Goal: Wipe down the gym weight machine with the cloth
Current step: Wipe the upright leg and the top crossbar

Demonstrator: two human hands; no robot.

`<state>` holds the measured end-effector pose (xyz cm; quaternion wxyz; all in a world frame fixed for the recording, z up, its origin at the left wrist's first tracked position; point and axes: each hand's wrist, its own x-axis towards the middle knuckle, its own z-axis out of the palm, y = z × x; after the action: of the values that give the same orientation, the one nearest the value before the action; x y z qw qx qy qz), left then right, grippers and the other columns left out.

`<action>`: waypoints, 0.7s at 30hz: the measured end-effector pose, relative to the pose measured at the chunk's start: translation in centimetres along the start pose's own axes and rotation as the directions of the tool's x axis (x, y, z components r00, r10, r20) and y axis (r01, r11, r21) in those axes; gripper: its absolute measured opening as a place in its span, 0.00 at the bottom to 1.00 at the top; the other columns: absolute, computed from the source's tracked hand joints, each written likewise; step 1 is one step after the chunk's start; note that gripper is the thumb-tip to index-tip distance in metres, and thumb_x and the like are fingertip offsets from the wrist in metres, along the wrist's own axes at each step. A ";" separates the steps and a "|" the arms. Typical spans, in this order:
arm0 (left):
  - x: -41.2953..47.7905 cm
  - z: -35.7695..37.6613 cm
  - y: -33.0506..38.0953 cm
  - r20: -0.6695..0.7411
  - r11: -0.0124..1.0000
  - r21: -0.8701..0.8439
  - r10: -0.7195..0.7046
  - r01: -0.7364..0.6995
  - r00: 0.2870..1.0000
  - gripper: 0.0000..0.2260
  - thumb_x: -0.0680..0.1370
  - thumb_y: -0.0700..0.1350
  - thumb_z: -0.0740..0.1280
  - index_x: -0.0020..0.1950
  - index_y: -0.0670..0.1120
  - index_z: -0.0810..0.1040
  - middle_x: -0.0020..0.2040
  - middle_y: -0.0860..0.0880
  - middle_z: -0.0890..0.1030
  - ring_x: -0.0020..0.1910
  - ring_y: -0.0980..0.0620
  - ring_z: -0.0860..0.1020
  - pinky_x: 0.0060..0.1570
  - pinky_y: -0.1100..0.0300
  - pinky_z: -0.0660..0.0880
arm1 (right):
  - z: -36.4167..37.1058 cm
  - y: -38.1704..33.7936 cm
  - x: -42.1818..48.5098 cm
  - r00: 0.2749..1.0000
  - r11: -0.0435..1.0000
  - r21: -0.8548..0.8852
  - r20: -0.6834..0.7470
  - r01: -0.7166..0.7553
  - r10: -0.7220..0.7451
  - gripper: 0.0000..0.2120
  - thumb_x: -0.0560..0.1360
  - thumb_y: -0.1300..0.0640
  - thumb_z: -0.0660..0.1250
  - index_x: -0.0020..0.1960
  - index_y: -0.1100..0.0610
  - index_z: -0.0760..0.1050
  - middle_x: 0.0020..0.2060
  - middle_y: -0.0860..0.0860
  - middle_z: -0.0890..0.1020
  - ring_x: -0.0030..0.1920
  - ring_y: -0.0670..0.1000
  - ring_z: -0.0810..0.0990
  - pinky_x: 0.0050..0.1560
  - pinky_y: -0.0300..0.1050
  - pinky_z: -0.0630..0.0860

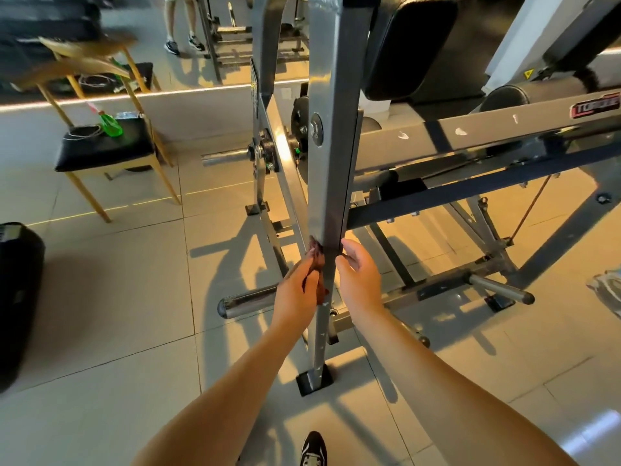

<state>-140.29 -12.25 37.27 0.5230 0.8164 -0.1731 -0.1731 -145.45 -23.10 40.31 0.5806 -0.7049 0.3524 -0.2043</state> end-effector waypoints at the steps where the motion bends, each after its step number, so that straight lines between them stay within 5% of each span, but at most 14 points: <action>1: 0.5 0.0 0.4 -0.022 0.996 -0.081 -0.022 0.020 1.000 0.19 0.86 0.48 0.58 0.77 0.59 0.67 0.61 0.48 0.79 0.53 0.53 0.80 0.52 0.61 0.81 | 0.1 -0.1 -0.1 1.000 1.000 0.004 0.000 0.001 -0.001 0.17 0.83 0.57 0.62 0.70 0.46 0.73 0.68 0.43 0.77 0.67 0.44 0.74 0.63 0.40 0.72; 5: 2.2 0.1 3.2 -0.091 0.924 -0.381 -0.056 0.017 0.994 0.23 0.84 0.41 0.60 0.67 0.70 0.71 0.67 0.50 0.78 0.56 0.48 0.82 0.43 0.63 0.81 | 0.3 -0.2 -0.2 1.000 1.000 0.013 -0.011 0.006 -0.006 0.16 0.83 0.58 0.63 0.69 0.46 0.75 0.64 0.43 0.79 0.65 0.43 0.76 0.55 0.31 0.72; 9: 1.9 0.4 2.1 -0.062 0.957 -0.290 -0.015 -0.003 0.998 0.24 0.85 0.43 0.59 0.67 0.74 0.68 0.68 0.47 0.77 0.56 0.49 0.82 0.45 0.64 0.82 | 0.1 0.2 -0.2 1.000 1.000 -0.012 -0.024 0.000 0.000 0.16 0.83 0.58 0.63 0.69 0.46 0.75 0.64 0.42 0.79 0.65 0.43 0.76 0.50 0.27 0.71; 12: 1.0 0.7 1.2 -0.049 0.996 -0.092 -0.009 0.004 0.999 0.20 0.86 0.46 0.57 0.77 0.61 0.66 0.71 0.49 0.74 0.59 0.58 0.77 0.50 0.74 0.76 | 0.3 0.4 -0.5 1.000 0.999 -0.033 -0.020 0.004 -0.005 0.16 0.83 0.57 0.62 0.70 0.47 0.74 0.66 0.44 0.78 0.65 0.45 0.75 0.57 0.35 0.75; 15: -0.2 0.8 0.9 0.010 0.993 -0.118 -0.020 0.021 1.000 0.20 0.86 0.45 0.57 0.78 0.59 0.65 0.66 0.55 0.76 0.51 0.69 0.75 0.46 0.75 0.71 | 0.5 0.1 -0.6 1.000 0.999 -0.035 -0.022 -0.003 0.002 0.16 0.84 0.56 0.62 0.70 0.46 0.73 0.66 0.45 0.78 0.66 0.47 0.76 0.65 0.49 0.77; 17: 0.0 0.4 1.9 0.012 0.983 -0.181 0.005 -0.003 1.000 0.21 0.86 0.44 0.56 0.78 0.62 0.63 0.62 0.59 0.76 0.51 0.72 0.76 0.44 0.76 0.72 | 0.4 -0.2 -0.4 0.999 1.000 -0.031 -0.032 0.003 -0.004 0.15 0.84 0.56 0.61 0.70 0.46 0.73 0.64 0.43 0.78 0.64 0.46 0.76 0.65 0.48 0.77; 21: 2.3 -0.6 3.7 -0.016 0.937 -0.349 -0.025 0.017 1.000 0.24 0.86 0.40 0.58 0.77 0.62 0.64 0.68 0.51 0.75 0.59 0.49 0.81 0.42 0.68 0.79 | 0.2 -0.4 -0.2 0.999 1.000 -0.022 -0.045 0.018 -0.019 0.16 0.84 0.58 0.62 0.69 0.47 0.74 0.63 0.43 0.79 0.64 0.44 0.76 0.61 0.40 0.76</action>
<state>-138.35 -14.26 40.63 0.6594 0.7142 -0.1256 -0.1984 -145.31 -22.82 40.65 0.5630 -0.7096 0.3610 -0.2217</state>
